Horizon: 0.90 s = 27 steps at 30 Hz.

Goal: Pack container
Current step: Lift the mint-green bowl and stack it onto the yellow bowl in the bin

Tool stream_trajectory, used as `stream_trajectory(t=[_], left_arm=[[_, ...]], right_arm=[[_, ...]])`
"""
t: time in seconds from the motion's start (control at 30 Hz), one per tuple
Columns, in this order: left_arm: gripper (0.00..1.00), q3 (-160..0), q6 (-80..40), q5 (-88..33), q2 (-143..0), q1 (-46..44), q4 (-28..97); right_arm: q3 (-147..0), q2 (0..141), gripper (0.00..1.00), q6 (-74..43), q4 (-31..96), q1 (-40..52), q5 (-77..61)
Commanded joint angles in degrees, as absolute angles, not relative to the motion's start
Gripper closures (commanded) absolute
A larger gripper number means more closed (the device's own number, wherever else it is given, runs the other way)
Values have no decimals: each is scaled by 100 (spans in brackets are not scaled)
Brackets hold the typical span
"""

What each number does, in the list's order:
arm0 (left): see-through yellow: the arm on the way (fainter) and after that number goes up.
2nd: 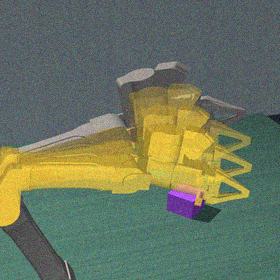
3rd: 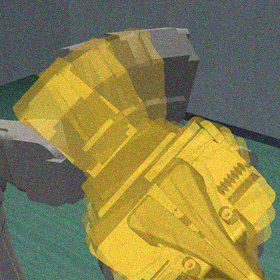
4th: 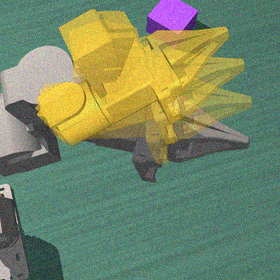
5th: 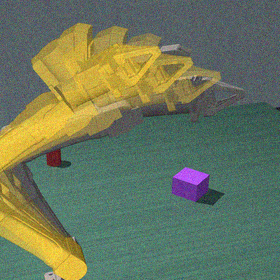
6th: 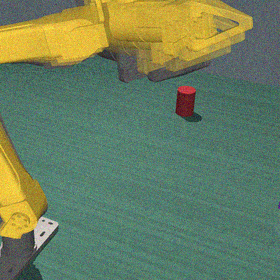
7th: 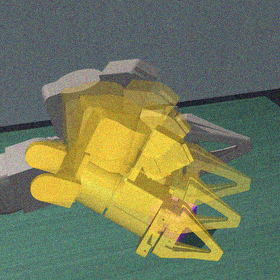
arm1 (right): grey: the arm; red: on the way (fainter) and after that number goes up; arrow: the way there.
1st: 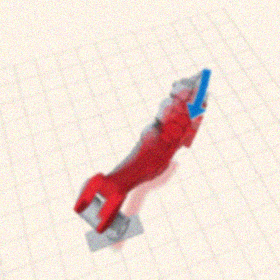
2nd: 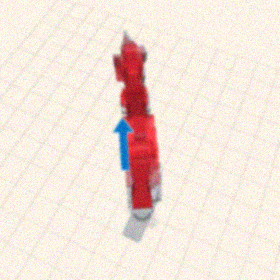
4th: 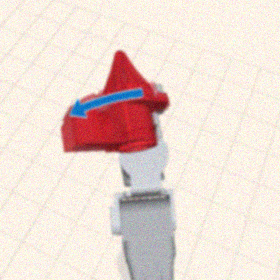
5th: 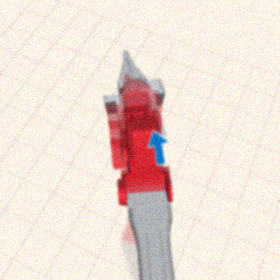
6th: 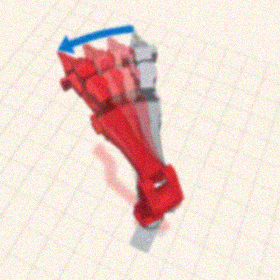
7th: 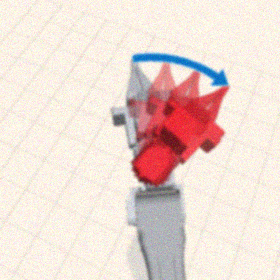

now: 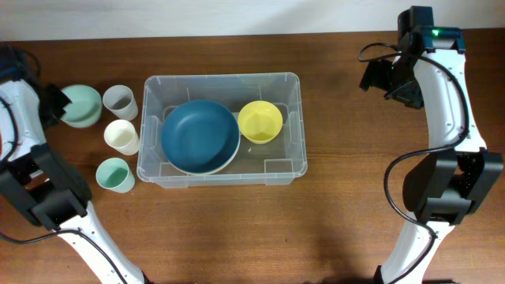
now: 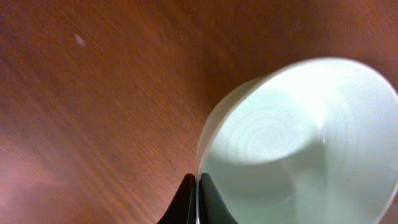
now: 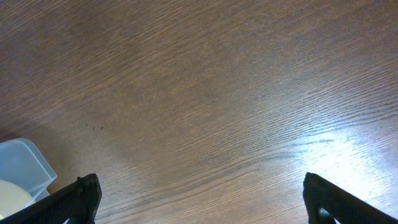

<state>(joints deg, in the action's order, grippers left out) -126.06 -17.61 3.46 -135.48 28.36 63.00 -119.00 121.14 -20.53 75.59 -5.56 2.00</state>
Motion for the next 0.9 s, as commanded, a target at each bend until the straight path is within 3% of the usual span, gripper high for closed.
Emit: stream_trajectory(t=[0.0,0.2,0.47,0.87], left_arm=[[99,-13576,-1732,390,-13616,3020,6589],[99,-15489,-1907,340,-13559,3203,7369],[99,-17565,-1968,-2010,-13281,2814,8073],[99,-17769,-639,-2132,-13417,-3,8938]], right_arm=[[-11883,12101,1,-2014,7559,-565,196],[-11883,12101,1,-2014,7559,-565,196],[-11883,12101,1,-2014,7559,-565,196],[-11883,12101,1,-2014,7559,-565,196]])
